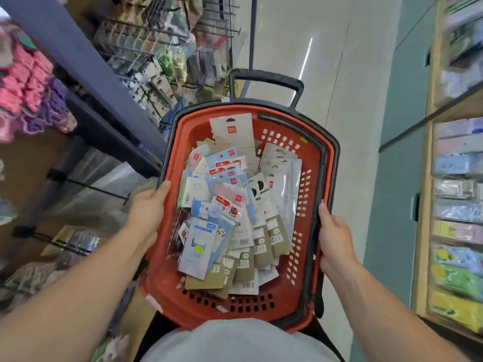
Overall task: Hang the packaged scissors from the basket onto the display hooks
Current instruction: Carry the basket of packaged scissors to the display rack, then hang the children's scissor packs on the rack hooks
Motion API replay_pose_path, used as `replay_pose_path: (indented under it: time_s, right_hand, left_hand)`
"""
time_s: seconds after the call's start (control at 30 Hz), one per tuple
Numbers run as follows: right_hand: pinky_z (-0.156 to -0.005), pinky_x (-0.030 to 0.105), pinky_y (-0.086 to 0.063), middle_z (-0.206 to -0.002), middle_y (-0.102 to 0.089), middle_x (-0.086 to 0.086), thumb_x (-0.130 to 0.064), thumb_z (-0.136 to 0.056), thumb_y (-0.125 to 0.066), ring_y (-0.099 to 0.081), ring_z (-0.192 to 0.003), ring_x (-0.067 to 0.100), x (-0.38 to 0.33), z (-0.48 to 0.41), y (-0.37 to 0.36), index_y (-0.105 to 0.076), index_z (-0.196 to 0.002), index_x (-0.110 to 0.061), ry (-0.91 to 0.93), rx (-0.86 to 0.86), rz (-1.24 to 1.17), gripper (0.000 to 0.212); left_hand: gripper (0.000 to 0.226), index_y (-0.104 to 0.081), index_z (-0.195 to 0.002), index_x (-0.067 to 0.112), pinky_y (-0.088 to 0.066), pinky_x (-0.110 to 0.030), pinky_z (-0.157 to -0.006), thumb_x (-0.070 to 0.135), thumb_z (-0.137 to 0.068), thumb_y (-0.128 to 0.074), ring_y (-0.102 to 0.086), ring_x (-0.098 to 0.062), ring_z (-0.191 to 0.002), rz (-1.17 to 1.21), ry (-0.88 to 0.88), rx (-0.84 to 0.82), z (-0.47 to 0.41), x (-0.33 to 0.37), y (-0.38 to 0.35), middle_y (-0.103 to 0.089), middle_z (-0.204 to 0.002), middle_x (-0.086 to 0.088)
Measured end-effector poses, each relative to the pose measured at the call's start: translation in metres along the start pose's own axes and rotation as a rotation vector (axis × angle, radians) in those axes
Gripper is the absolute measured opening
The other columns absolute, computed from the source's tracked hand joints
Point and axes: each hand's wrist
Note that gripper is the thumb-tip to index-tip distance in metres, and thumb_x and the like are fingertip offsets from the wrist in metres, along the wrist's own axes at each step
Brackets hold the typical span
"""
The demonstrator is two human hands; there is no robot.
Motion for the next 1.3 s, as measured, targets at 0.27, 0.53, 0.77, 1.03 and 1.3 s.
replay_pose_path:
  time_s: [0.27,0.53,0.77,1.03,1.3]
  right_hand:
    - [-0.089,0.057,-0.062,-0.104,-0.079,0.015,-0.057,-0.101,-0.057,-0.077,-0.096,0.033,-0.017,-0.017,-0.020,-0.068,-0.114,-0.007,0.008,0.058,-0.002,0.052]
    - [-0.090,0.056,-0.061,-0.105,-0.078,0.013,-0.063,-0.099,-0.055,-0.077,-0.097,0.033,-0.015,-0.020,-0.032,-0.066,-0.114,-0.009,-0.005,0.058,0.023,0.058]
    - [-0.083,0.043,-0.063,-0.111,-0.078,0.006,-0.065,-0.101,-0.047,-0.077,-0.097,0.025,-0.014,-0.014,-0.030,-0.063,-0.127,-0.016,-0.023,0.015,0.115,0.058]
    - [-0.071,0.034,-0.054,-0.117,-0.072,0.004,-0.064,-0.104,-0.039,-0.071,-0.103,0.024,-0.024,-0.010,-0.029,-0.055,-0.134,-0.015,-0.048,0.015,0.260,0.060]
    - [-0.104,0.043,-0.048,-0.139,-0.046,0.005,-0.038,-0.096,-0.070,-0.053,-0.122,0.025,-0.039,-0.018,-0.029,-0.042,-0.141,-0.024,0.487,0.221,0.626,0.055]
  left_hand:
    - [0.051,-0.074,-0.107,-0.002,-0.060,-0.056,-0.095,0.047,-0.102,-0.064,-0.075,-0.041,-0.100,-0.058,-0.006,-0.025,-0.042,0.027,-0.009,-0.079,-0.100,-0.020]
    - [0.044,-0.074,-0.101,0.010,-0.060,-0.053,-0.095,0.050,-0.105,-0.057,-0.076,-0.034,-0.096,-0.145,-0.007,-0.067,-0.058,0.030,-0.007,-0.079,-0.099,-0.013]
    - [0.042,-0.071,-0.107,0.017,-0.061,-0.045,-0.088,0.052,-0.107,-0.049,-0.075,-0.027,-0.089,-0.241,-0.008,-0.149,-0.060,0.031,0.001,-0.079,-0.096,-0.007]
    - [0.050,-0.066,-0.124,0.019,-0.059,-0.046,-0.091,0.060,-0.105,-0.047,-0.073,-0.029,-0.099,-0.286,-0.012,-0.178,-0.058,0.033,0.006,-0.077,-0.108,-0.006]
    - [0.054,-0.055,-0.135,0.019,-0.046,-0.054,-0.104,0.051,-0.094,-0.068,-0.055,-0.038,-0.122,-0.781,-0.455,0.274,-0.008,0.018,0.006,-0.059,-0.131,-0.014]
Point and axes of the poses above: each hand's wrist, its own z-axis away from the middle knuckle, its own y-axis out of the back of the hand, x = y × z
